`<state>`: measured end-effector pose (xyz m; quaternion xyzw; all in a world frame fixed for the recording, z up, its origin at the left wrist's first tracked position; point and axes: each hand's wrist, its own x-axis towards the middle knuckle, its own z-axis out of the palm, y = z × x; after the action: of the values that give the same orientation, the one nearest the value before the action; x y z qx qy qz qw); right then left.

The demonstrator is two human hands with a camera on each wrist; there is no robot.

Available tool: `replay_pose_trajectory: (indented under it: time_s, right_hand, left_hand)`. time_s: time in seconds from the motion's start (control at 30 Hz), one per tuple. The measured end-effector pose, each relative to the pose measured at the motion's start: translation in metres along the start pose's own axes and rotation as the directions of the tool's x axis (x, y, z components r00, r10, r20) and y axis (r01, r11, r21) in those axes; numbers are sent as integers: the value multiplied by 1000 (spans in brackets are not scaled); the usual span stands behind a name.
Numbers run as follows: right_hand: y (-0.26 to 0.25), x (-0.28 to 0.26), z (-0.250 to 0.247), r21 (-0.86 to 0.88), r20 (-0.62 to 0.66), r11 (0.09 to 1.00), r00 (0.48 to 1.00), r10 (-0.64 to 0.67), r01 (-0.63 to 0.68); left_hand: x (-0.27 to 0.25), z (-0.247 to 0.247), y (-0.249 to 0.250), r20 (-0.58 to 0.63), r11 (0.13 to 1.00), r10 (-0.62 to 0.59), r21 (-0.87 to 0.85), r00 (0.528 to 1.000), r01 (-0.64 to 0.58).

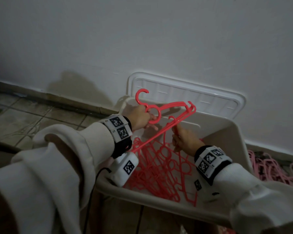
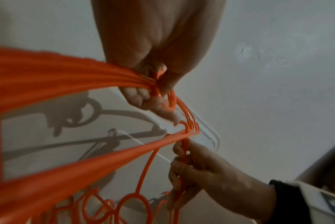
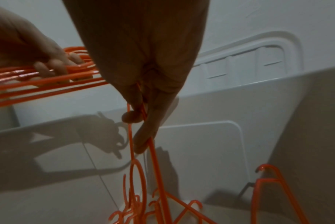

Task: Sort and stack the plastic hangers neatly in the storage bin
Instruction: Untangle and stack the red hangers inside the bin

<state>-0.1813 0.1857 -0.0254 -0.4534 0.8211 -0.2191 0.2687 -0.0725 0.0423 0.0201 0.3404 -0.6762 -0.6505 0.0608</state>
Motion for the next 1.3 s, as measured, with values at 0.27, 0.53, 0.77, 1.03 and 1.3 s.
replay_pose_trajectory:
  time_s: [0.27,0.53,0.77,1.03,1.3]
  right_hand:
    - [8,-12,-13,-20,-114,991,985,-132,130]
    - [8,-20,-21,328,-191,940,981,-36,99]
    - [15,-21,-21,502,-199,862,979,33,73]
    - [20,-23,-25,470,-222,879,975,32,78]
    - [22,-29,-34,231,-368,972,928,55,34]
  left_hand:
    - [-6,9,2,-129,997,-43,51,991,50]
    - [-2,10,-3,-49,1000,18,-3,999,-18]
    - [2,16,-9,33,993,-117,-7,993,117]
    - [-1,26,-7,318,899,-398,-50,860,435]
    - [-6,26,8,355,902,-419,60,836,427]
